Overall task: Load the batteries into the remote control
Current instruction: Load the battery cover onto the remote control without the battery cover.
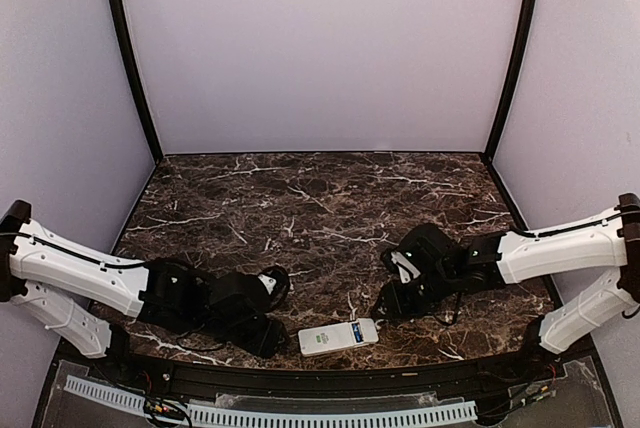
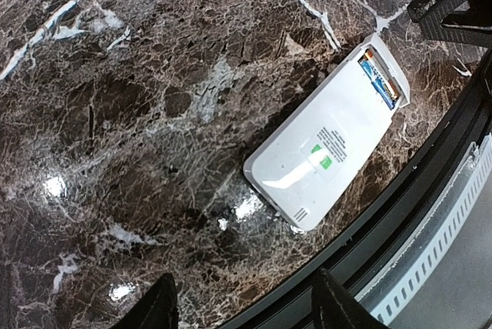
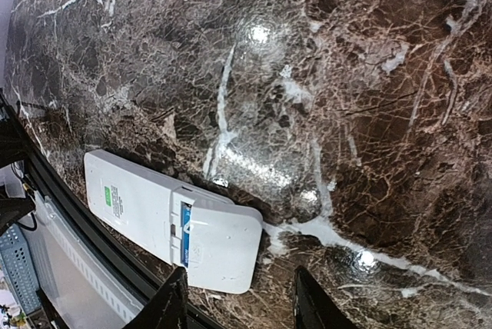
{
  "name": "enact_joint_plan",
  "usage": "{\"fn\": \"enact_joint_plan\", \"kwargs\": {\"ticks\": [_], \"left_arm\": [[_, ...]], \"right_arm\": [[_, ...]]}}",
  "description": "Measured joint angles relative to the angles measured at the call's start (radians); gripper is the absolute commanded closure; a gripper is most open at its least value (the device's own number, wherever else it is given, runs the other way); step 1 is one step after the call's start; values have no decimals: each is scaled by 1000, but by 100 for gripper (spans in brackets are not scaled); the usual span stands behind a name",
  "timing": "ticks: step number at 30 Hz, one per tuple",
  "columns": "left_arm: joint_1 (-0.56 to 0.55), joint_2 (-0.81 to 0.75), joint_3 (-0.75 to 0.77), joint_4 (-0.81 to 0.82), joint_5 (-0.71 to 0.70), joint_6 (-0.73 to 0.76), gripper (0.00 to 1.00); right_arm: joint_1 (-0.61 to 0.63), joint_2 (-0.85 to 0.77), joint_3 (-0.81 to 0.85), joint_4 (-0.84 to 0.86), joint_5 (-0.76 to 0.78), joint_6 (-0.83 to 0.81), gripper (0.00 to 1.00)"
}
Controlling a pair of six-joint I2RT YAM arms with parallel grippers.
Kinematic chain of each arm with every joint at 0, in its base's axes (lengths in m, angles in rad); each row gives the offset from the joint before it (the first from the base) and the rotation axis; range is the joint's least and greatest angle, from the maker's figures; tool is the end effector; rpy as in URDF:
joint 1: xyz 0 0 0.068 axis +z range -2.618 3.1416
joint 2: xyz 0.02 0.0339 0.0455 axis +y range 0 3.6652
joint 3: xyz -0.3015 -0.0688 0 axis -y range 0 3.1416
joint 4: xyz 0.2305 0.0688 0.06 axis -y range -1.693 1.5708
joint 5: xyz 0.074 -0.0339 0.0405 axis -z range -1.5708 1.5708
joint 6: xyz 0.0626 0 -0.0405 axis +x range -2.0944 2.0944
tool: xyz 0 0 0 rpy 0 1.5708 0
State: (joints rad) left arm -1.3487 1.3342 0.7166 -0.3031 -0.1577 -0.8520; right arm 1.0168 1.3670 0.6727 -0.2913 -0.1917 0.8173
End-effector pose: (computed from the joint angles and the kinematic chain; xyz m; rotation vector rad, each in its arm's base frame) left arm 0.0656 -0.2458 0.2139 0.5776 2.5621 -0.6946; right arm 0.1210 0.2183 0.1945 -0.3614 2.7923 0.8376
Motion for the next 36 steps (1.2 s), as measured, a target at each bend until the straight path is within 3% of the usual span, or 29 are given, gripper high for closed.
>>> {"fn": "enact_joint_plan", "kwargs": {"ticks": [5, 15, 36], "left_arm": [[0, 52, 0, 31, 5, -8, 44], [0, 74, -2, 70, 10, -41, 44], [-11, 172, 20, 67, 7, -47, 45]], "right_arm": [[6, 18, 0, 15, 9, 8, 62], [137, 33, 48, -58, 65, 22, 100], [146, 129, 128, -100, 99, 26, 100]]}}
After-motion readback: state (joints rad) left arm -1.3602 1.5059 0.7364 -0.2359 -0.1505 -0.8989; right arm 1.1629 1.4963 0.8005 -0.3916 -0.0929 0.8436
